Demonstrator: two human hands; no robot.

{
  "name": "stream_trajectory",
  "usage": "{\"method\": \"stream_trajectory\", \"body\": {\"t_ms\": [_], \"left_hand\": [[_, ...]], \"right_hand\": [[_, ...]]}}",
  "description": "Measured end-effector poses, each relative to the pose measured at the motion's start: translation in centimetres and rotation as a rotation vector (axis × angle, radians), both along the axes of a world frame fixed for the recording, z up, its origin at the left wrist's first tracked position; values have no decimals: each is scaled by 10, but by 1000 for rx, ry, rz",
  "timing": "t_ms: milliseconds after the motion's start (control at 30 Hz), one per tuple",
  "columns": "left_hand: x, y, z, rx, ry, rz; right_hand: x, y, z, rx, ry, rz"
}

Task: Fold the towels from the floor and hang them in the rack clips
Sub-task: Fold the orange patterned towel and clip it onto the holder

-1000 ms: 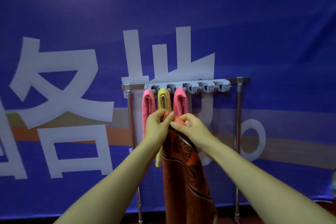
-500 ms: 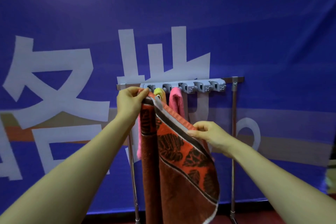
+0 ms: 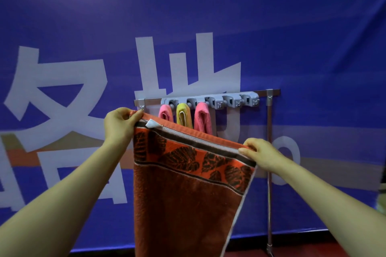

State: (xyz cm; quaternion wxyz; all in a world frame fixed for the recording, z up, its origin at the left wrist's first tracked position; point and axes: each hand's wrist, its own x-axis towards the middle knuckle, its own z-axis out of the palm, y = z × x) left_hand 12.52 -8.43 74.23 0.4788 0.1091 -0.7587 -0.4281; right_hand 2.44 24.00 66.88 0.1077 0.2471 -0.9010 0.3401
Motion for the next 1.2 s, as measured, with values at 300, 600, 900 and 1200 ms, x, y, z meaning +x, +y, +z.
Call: {"method": "stream_trajectory", "body": {"t_ms": [300,600,900,1200], "left_hand": [[8,-8,-26,-383,-170,236],[-5,56,-27,543,-326,-307],[-9,123,-24,681,-326,-639],[-4,139,-20,736,-260,-720]], "right_hand": [[4,4,28,-221,-5,-137],[21,-45,45,-552,-592,-44],[38,-95,55,-467,-245,-38],[61,-89,56,-226,184,-105]]}}
